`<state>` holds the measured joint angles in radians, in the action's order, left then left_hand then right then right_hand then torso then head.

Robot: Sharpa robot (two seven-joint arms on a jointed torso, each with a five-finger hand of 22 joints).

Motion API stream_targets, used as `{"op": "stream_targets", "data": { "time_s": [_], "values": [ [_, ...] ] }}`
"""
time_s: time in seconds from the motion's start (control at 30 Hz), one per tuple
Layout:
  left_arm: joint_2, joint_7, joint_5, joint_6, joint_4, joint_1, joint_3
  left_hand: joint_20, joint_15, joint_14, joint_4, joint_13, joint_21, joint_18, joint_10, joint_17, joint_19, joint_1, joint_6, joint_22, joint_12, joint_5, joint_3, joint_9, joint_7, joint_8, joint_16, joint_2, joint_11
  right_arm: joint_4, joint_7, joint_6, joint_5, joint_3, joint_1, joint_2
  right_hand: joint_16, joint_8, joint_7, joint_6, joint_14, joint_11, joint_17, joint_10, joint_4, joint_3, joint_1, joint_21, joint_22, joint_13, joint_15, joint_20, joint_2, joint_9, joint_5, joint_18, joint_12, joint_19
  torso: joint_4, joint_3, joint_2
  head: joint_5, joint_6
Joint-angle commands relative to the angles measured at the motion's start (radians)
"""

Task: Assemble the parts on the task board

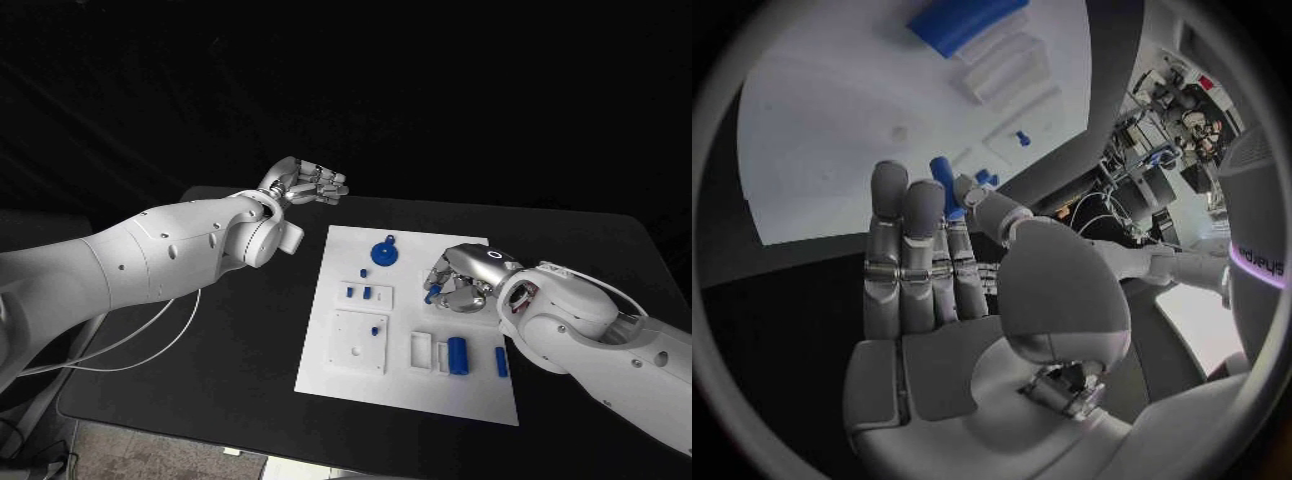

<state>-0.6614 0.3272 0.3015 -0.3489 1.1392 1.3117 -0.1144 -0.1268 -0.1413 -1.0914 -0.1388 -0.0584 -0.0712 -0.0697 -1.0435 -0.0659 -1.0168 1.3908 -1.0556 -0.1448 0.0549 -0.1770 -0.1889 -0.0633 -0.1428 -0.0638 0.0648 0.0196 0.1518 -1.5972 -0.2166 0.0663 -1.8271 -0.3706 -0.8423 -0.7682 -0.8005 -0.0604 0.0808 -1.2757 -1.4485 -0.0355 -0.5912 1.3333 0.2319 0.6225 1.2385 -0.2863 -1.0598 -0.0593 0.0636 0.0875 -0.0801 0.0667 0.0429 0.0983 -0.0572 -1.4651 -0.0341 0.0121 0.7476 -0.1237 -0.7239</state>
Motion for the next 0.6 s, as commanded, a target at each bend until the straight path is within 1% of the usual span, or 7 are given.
{"op": "stream_targets", "data": {
  "time_s": [0.03,0.1,0.17,0.3,0.4,0.5,0.6],
  "values": [
    [0.003,0.008,-0.004,0.012,0.000,0.001,0.001,0.001,-0.002,0.006,0.003,0.000,-0.005,-0.015,0.005,0.001,-0.005,-0.002,0.000,0.001,0.006,-0.001,0.001,0.001,-0.001,0.001,-0.004,-0.008,0.002,-0.020,0.044,0.035,0.088,-0.002,0.000,0.000,0.006,-0.005,-0.010,-0.019,0.001,0.017,-0.001,0.025,0.004,0.004,-0.006,-0.004,-0.001,-0.002,0.008,0.008,0.004,0.014,0.006,0.011,-0.003,-0.036,-0.0006,-0.0004,0.001,-0.008,0.000],
    [0.004,0.008,-0.004,0.012,0.000,0.001,0.001,0.001,-0.002,0.006,0.003,0.000,-0.005,-0.015,0.005,0.001,-0.005,-0.002,0.000,0.001,0.006,-0.001,0.001,0.001,-0.001,0.001,-0.004,-0.008,0.002,-0.030,0.052,0.040,0.100,-0.003,0.000,0.001,0.006,-0.005,-0.010,-0.019,0.001,0.017,-0.002,0.025,0.005,0.004,-0.006,-0.004,-0.002,-0.001,0.008,0.008,0.005,0.015,0.007,0.012,-0.003,-0.036,-0.0011,-0.0008,0.001,-0.010,-0.002],
    [0.004,0.008,-0.004,0.012,-0.001,0.001,0.001,0.001,-0.002,0.006,0.003,0.000,-0.005,-0.015,0.005,0.001,-0.005,-0.002,0.000,0.001,0.006,-0.001,0.001,0.001,-0.001,0.001,-0.004,-0.008,0.002,-0.038,0.058,0.044,0.109,-0.004,0.000,0.004,0.007,-0.005,-0.010,-0.019,0.000,0.017,-0.002,0.024,0.005,0.003,-0.006,-0.004,-0.002,-0.002,0.007,0.008,0.006,0.015,0.007,0.013,-0.003,-0.035,-0.0011,-0.0008,0.001,-0.014,-0.003],
    [0.006,0.008,-0.004,0.012,-0.002,0.001,0.001,0.002,-0.002,0.006,0.002,0.000,-0.006,-0.015,0.004,0.001,-0.006,-0.001,-0.001,0.002,0.006,-0.001,0.000,0.001,-0.001,0.001,-0.004,-0.009,0.002,-0.056,0.073,0.053,0.122,-0.004,0.000,0.017,0.007,-0.005,-0.010,-0.019,0.000,0.017,-0.002,0.024,0.005,0.002,-0.007,-0.004,-0.003,-0.002,0.007,0.007,0.007,0.015,0.007,0.016,-0.003,-0.035,0.0006,-0.0007,0.001,-0.027,-0.005],
    [0.009,0.008,-0.004,0.012,-0.002,0.001,0.001,0.002,-0.002,0.006,0.002,0.000,-0.006,-0.015,0.004,0.001,-0.006,-0.001,-0.001,0.002,0.006,-0.001,0.000,0.001,-0.001,0.001,-0.004,-0.009,0.002,-0.064,0.083,0.059,0.121,-0.003,0.001,0.033,0.007,-0.005,-0.009,-0.018,0.000,0.017,-0.003,0.024,0.006,0.001,-0.007,-0.004,-0.003,-0.002,0.007,0.006,0.008,0.015,0.007,0.017,-0.003,-0.035,0.0001,-0.0010,0.001,-0.035,-0.008],
    [0.013,0.008,-0.004,0.013,-0.004,0.001,0.001,0.002,-0.002,0.006,0.002,0.000,-0.006,-0.015,0.004,0.001,-0.006,-0.001,-0.001,0.002,0.006,-0.001,0.000,0.001,-0.001,0.001,-0.004,-0.009,0.002,-0.068,0.090,0.066,0.103,0.004,0.004,0.052,0.008,-0.005,-0.009,-0.018,0.000,0.017,-0.003,0.024,0.006,0.001,-0.006,-0.004,-0.003,-0.002,0.007,0.006,0.009,0.015,0.007,0.017,-0.003,-0.035,-0.0008,-0.0005,0.001,-0.040,-0.011],
    [0.017,0.008,-0.004,0.014,-0.005,0.001,0.001,0.002,-0.002,0.006,0.002,0.000,-0.006,-0.015,0.004,0.001,-0.006,-0.001,-0.001,0.002,0.006,-0.001,0.000,0.001,-0.001,0.001,-0.004,-0.009,0.002,-0.068,0.096,0.075,0.074,0.015,0.010,0.074,0.008,-0.005,-0.009,-0.018,0.000,0.017,-0.003,0.024,0.006,0.001,-0.006,-0.004,-0.003,-0.002,0.007,0.006,0.009,0.015,0.007,0.017,-0.003,-0.035,-0.0009,-0.0003,0.000,-0.046,-0.012]
  ]
}}
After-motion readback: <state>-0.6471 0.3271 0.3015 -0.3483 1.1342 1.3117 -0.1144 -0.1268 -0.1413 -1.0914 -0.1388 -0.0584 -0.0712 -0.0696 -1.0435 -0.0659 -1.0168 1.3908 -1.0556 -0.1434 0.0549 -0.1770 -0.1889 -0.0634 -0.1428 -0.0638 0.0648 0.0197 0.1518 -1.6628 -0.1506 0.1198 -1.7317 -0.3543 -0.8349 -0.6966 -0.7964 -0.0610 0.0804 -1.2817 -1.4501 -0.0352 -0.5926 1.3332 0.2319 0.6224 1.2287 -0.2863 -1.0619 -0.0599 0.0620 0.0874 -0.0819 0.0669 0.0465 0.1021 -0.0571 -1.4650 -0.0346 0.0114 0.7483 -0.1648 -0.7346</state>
